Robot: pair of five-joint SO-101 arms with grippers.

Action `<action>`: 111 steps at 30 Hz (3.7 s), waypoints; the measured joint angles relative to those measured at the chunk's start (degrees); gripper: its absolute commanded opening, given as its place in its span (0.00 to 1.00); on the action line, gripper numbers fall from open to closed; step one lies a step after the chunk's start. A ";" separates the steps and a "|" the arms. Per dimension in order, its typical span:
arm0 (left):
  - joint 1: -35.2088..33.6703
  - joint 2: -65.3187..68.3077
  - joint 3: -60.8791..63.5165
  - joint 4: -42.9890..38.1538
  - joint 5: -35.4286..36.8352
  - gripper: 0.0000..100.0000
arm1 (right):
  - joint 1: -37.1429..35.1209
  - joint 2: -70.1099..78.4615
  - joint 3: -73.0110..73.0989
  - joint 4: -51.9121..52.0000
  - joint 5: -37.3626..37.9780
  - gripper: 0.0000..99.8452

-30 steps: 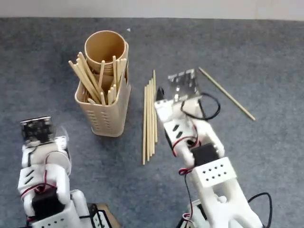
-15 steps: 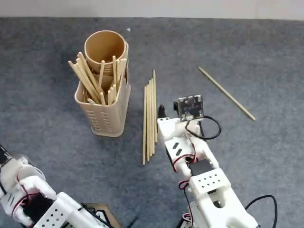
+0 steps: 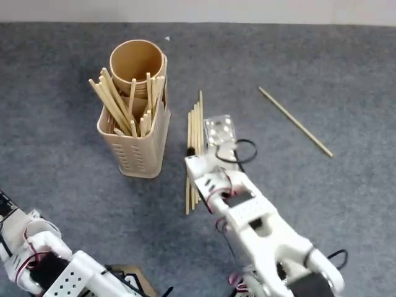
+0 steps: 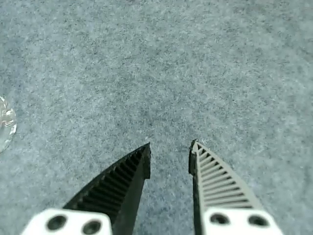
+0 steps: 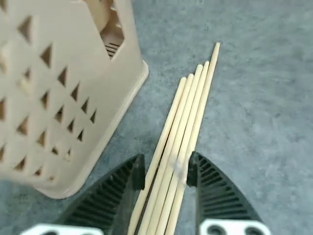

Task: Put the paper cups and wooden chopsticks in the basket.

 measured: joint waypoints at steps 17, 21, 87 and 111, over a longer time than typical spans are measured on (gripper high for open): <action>0.00 0.00 0.00 0.00 0.00 0.16 | 4.48 26.02 -13.27 -0.09 6.33 0.16; 0.00 0.00 0.00 0.00 0.00 0.16 | 4.48 27.25 -13.80 -0.18 7.21 0.16; 32.88 0.00 0.00 3.69 -8.88 0.16 | -7.74 2.64 -24.18 -30.42 5.89 0.21; 32.88 0.00 0.00 5.63 -8.88 0.16 | 9.14 -13.98 -40.70 53.10 5.80 0.03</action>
